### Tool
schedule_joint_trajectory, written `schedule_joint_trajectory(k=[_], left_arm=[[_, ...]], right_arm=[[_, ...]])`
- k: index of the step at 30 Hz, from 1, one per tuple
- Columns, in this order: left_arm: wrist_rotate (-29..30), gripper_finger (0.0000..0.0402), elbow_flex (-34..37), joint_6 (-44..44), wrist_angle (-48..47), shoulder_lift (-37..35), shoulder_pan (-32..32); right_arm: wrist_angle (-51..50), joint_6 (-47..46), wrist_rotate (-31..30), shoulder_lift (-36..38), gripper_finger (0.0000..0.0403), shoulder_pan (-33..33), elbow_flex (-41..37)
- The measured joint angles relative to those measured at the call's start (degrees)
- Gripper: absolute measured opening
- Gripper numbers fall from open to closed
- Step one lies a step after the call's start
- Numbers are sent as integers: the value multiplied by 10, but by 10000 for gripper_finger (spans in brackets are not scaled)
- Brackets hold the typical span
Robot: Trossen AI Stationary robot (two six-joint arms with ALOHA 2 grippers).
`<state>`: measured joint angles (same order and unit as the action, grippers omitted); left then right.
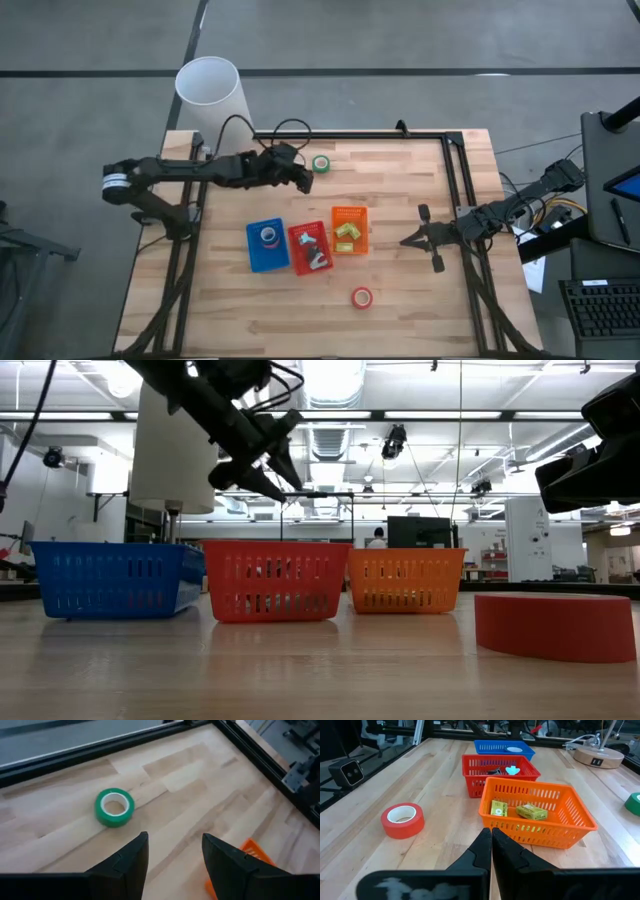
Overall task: Pick and place Stapler, Stapler remover, tape
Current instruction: Put the green tape into the blue bin
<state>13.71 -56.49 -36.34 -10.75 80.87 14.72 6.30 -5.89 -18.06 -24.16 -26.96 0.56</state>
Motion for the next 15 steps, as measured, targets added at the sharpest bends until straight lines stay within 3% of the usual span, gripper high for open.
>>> schedule_joint_trajectory(k=[10,15], left_arm=[[-17,186,-48,19,52,114,41],[-96,186,-117,37,47,188,72]], right_arm=[[2,-1,0,0,8,0,0],[0,-1,0,0,8,0,0]])
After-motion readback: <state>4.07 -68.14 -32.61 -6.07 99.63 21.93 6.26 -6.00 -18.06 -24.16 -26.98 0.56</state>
